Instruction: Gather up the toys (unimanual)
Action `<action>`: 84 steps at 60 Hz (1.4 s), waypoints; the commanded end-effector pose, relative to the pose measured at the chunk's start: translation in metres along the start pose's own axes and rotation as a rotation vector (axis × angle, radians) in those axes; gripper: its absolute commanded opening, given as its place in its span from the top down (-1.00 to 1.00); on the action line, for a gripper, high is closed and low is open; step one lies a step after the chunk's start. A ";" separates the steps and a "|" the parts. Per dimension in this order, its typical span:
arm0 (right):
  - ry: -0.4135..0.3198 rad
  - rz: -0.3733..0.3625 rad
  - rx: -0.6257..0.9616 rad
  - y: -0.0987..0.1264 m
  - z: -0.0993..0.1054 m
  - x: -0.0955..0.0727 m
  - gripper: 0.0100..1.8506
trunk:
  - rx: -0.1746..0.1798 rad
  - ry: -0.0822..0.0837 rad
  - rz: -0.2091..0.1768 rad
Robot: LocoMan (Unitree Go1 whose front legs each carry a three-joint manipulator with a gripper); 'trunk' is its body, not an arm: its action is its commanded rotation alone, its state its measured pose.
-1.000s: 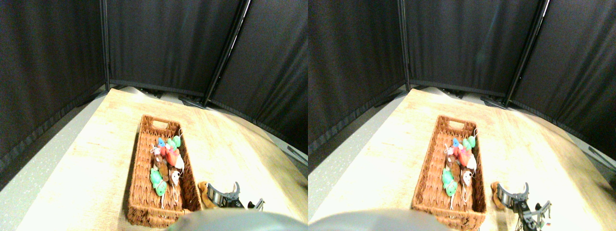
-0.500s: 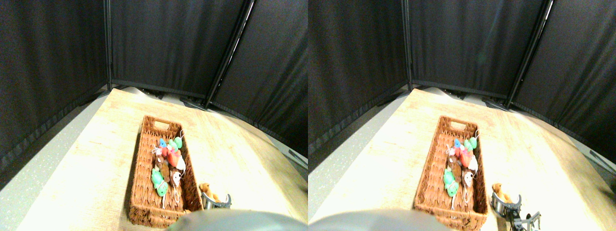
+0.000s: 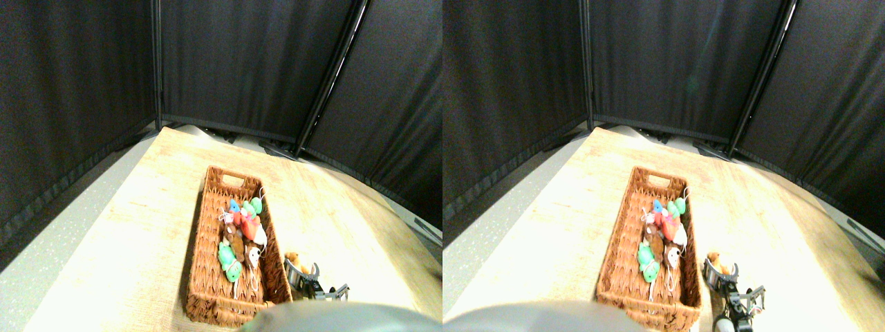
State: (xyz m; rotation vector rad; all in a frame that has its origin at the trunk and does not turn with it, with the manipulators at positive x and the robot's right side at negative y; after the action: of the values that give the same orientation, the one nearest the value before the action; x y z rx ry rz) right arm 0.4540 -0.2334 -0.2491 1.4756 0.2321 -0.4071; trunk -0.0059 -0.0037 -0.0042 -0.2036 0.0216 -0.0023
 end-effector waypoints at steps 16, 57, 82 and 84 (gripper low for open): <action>-0.158 0.044 -0.129 0.009 0.005 0.005 0.95 | -0.008 0.031 0.001; 0.132 0.303 -0.420 0.127 -0.033 -0.005 0.92 | -0.041 -0.010 0.025; 0.273 0.273 -0.393 0.150 -0.081 -0.002 0.93 | -0.124 -0.049 0.099; 0.265 0.270 -0.395 0.151 -0.085 -0.001 0.94 | -0.129 -0.052 0.104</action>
State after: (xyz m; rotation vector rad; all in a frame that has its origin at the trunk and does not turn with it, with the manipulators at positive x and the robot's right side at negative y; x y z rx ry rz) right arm 0.5188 -0.1435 -0.1183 1.1690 0.3394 0.0614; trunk 0.0005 -0.0020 0.0001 -0.2899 -0.0093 0.0651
